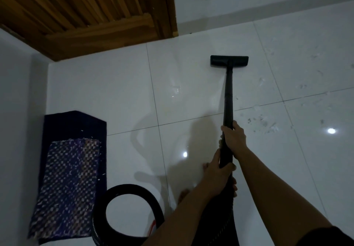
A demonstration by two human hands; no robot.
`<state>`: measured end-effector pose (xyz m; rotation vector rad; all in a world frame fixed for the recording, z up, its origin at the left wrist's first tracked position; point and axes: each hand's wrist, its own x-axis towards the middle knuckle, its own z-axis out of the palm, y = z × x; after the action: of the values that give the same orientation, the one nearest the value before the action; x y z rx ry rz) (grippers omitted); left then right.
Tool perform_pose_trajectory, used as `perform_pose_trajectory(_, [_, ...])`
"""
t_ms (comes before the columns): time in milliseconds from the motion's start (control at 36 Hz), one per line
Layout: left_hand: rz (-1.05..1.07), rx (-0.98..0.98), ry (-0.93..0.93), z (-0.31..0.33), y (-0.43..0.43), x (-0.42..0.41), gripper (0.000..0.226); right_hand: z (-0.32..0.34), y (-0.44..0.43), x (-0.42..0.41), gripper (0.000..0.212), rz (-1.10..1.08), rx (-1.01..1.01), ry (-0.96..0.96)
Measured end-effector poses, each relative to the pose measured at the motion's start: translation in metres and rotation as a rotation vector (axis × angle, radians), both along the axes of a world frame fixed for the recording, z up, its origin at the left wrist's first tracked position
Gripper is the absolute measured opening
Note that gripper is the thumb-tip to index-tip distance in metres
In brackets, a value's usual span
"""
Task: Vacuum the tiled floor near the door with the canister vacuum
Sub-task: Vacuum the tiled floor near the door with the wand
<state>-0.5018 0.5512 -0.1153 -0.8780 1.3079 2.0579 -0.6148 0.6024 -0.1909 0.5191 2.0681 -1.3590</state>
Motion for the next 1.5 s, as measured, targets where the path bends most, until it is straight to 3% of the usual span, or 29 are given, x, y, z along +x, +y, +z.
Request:
perform_pose_trajectory(1139, [0.016, -0.012, -0.049, 0.014, 0.08, 0.065, 0.064, 0.02, 0.074, 0.064, 0.023, 0.062, 0.053, -0.034])
perform_pose_trajectory(1500, [0.066, -0.018, -0.054, 0.019, 0.111, 0.091, 0.062, 0.019, 0.099, 0.09, 0.035, 0.112, 0.047, -0.084])
